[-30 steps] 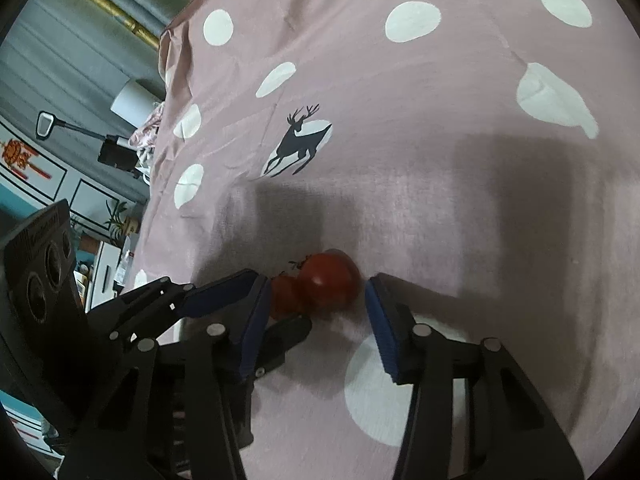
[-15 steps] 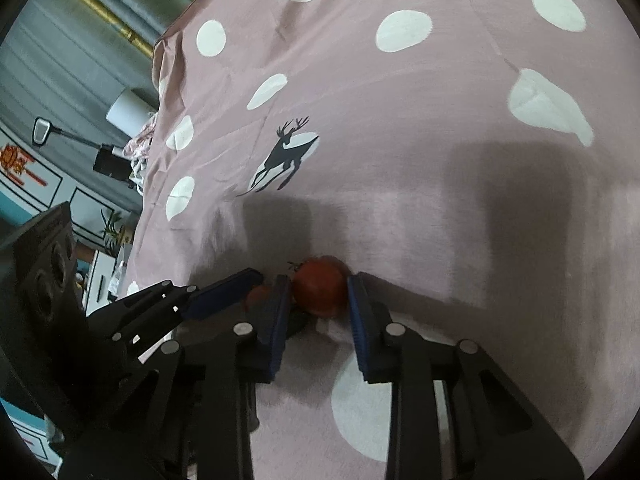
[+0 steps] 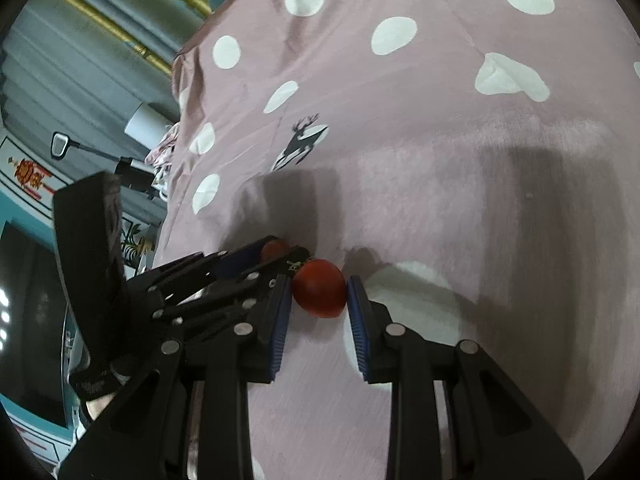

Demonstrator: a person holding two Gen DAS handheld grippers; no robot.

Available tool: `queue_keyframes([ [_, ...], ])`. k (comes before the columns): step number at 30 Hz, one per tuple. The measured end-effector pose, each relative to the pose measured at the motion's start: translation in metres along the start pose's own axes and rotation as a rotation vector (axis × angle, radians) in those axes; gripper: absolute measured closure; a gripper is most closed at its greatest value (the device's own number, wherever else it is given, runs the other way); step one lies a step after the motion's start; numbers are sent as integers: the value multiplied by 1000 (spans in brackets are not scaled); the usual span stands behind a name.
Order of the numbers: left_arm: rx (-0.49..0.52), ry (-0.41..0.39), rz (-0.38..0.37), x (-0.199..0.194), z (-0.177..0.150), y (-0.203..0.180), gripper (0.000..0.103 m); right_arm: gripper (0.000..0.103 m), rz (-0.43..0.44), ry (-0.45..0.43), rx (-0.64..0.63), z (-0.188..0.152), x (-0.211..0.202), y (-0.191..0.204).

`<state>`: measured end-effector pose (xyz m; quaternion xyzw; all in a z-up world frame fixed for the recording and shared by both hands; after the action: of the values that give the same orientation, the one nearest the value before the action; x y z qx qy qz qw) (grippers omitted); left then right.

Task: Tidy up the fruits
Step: 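Grasp a cherry tomato with the right gripper while the left grasps the other, then carry both cherry tomatoes into the green bowl and open both grippers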

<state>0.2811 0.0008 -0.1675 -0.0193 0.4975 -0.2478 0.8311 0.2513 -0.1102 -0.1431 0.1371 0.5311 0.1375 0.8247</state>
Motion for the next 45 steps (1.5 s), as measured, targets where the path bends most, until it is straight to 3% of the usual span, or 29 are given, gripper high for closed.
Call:
queue_keyframes([
  [9, -37, -38, -7, -37, -20, -4, 73, 74, 21, -8, -32, -18, -24, 10],
  [26, -40, -141, -29, -112, -66, -49, 73, 74, 3, -39, -134, -73, -84, 23],
  [45, 36, -187, 0, -151, -95, -105, 73, 74, -17, -124, -168, -104, -140, 23],
])
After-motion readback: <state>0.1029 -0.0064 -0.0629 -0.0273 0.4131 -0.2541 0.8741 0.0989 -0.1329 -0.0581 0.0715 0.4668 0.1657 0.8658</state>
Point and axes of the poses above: each gripper's, at about its wrist camera, not at the fingertips, and x roughly the way its jaws point, y to its left, z to its top, the point moved 7 cm from there along x, roughly the way its jaws point, and after that the axes turned 13 degrees about -z, right-handed, at the moved point
